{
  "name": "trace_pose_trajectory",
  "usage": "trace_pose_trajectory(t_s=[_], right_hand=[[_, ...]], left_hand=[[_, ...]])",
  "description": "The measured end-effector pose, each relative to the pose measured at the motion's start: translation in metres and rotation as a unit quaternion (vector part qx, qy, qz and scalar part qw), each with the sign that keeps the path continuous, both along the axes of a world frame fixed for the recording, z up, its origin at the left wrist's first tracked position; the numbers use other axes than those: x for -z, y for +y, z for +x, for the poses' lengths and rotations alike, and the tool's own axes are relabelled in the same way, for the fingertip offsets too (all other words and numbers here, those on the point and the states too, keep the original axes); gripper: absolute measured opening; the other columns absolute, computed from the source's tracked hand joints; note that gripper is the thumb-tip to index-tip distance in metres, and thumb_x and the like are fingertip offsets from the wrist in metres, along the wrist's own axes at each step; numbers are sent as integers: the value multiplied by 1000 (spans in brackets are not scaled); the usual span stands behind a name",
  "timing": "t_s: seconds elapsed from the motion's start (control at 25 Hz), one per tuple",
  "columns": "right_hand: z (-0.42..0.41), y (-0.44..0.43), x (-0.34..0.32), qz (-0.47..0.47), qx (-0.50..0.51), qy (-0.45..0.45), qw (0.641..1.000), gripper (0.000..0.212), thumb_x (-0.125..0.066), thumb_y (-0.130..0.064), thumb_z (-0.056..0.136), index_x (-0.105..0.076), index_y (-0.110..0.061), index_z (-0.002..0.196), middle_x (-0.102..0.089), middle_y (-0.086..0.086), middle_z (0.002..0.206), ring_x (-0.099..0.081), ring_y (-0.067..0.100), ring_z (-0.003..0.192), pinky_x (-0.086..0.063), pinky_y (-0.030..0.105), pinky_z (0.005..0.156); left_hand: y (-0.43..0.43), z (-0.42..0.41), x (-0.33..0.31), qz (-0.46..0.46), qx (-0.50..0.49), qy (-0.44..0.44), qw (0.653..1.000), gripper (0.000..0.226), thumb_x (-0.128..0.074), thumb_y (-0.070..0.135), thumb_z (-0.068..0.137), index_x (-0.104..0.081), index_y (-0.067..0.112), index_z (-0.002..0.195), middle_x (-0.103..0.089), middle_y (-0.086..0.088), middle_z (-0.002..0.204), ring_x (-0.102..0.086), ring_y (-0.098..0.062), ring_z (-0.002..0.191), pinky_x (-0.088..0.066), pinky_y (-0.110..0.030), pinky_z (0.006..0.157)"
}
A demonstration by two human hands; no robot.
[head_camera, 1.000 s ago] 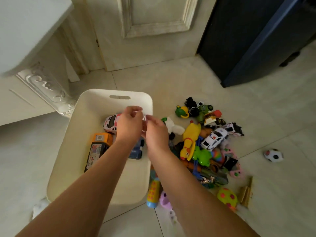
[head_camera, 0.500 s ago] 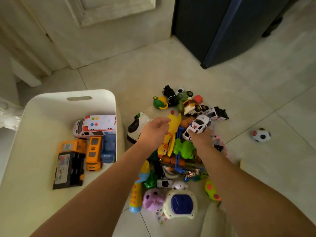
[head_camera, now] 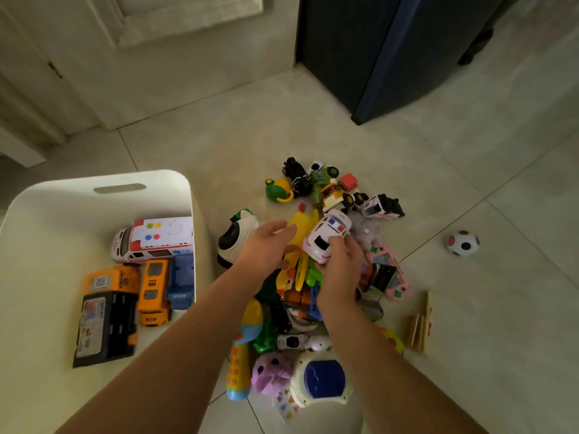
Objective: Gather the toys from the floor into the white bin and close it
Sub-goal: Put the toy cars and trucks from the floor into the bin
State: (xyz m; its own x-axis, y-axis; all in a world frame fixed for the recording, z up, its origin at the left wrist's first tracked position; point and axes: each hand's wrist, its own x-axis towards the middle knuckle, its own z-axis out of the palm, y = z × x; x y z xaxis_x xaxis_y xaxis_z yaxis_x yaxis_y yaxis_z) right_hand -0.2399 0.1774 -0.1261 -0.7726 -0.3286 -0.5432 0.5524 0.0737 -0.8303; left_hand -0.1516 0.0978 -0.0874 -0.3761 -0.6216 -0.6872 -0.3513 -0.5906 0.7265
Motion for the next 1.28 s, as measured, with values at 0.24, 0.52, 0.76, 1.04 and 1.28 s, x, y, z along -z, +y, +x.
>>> trace_pose_trajectory(t_s=[0.24, 0.52, 0.76, 1.04, 1.28], right_hand=[[23, -13, -25, 36, -235, 145, 960, 25, -46, -24, 97, -61, -13, 112, -66, -1, 91, -65, 17, 88, -54, 37, 76], [-96, -61, 17, 368, -365, 450, 727, 65, -62, -37, 89, -35, -24, 147, -27, 15, 153, -25, 35, 139, -30, 42, 110], [-125, -92, 46, 431, -489, 440, 618, 72, -62, -43, 88, -25, -32, 149, -25, 17, 154, -23, 43, 139, -35, 53, 107], [-74, -53, 22, 179, -268, 439, 839, 40, -72, -27, 76, -55, -21, 112, -61, -2, 101, -60, 12, 89, -52, 30, 76], [-4, -32, -16, 1, -328, 432, 840, 33, -62, -29, 76, -55, -14, 104, -55, -12, 89, -57, 6, 81, -48, 16, 72]], left_hand=[[-4, 22, -4, 74, -47, 114, 990, 32, -66, 30, 89, -65, 17, 118, -71, -12, 113, -68, -25, 97, -57, -43, 87], [-17, 23, 8, 109, -74, 144, 981, 37, -68, 20, 87, -61, 13, 123, -70, -13, 113, -68, -25, 98, -59, -37, 77], [-30, 17, 18, 170, -122, 152, 966, 31, -69, 21, 86, -65, 7, 113, -71, -14, 106, -69, -24, 91, -60, -36, 78], [-36, 7, 6, 184, -173, 210, 944, 35, -66, 36, 87, -66, 12, 112, -72, -10, 101, -70, -23, 85, -60, -39, 80], [-23, 8, 3, 224, -126, 317, 913, 58, -52, 64, 84, -69, 20, 118, -67, -10, 121, -62, -32, 112, -42, -59, 101]])
